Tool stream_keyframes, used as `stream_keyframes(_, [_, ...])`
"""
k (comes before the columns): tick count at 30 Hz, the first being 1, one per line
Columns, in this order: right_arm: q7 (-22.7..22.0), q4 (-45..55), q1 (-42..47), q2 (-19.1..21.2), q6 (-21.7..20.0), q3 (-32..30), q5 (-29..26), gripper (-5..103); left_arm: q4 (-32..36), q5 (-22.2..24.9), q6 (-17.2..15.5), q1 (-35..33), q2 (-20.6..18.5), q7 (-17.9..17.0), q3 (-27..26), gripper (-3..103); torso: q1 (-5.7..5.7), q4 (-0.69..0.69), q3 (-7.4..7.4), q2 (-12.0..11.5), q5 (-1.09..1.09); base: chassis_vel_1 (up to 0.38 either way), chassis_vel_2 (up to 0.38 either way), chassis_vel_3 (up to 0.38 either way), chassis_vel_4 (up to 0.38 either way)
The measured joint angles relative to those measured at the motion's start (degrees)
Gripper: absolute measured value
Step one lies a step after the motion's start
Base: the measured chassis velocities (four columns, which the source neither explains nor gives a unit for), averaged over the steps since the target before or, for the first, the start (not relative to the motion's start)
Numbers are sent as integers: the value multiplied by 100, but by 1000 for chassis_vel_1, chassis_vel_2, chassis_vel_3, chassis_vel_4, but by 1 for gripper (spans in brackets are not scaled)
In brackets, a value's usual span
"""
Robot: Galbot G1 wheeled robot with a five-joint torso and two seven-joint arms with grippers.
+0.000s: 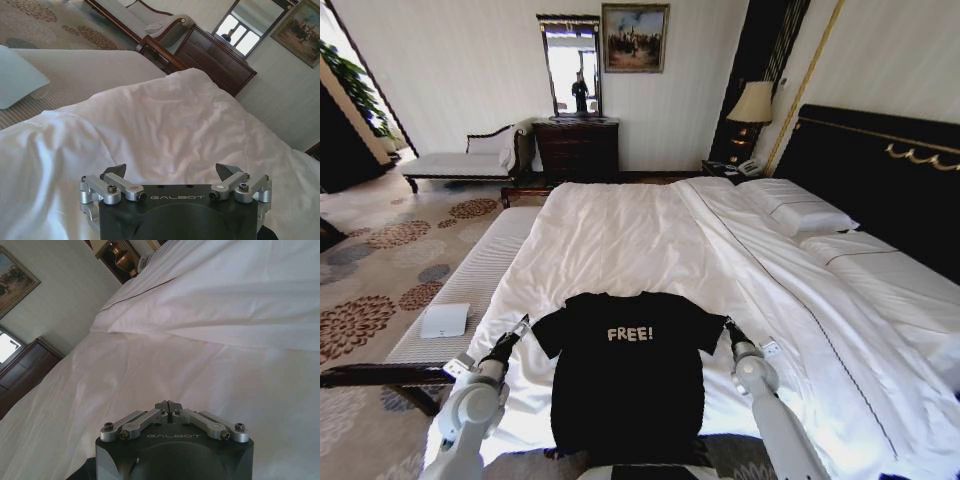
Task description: Fold the clothes on the bed.
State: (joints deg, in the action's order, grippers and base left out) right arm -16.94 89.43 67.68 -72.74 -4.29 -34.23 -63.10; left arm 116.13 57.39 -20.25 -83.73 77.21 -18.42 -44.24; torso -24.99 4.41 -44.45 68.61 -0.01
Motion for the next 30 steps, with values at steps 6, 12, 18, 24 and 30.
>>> stream_keyframes(6, [23,-76,-7,51,0,9,11,0,-12,-5,-16,36,45,-9,48,100,0,0,0,0,1,0,0,0,0])
stream_keyframes(12, [75,-295,-104,43,29,94,156,0,-40,-17,-17,34,68,-11,62,100,0,0,0,0,1,0,0,0,0])
stream_keyframes(18, [82,-343,-131,34,93,125,313,3,-44,-15,-17,15,57,-11,38,100,0,0,0,0,1,0,0,0,0])
stream_keyframes(24, [-60,123,264,-13,97,67,447,24,-43,5,-11,2,44,-8,10,100,0,0,0,0,0,0,0,0,0])
stream_keyframes(30, [-534,991,996,-226,-143,-37,273,46,-81,38,14,16,37,8,17,100,0,1,1,0,0,0,0,0,0])
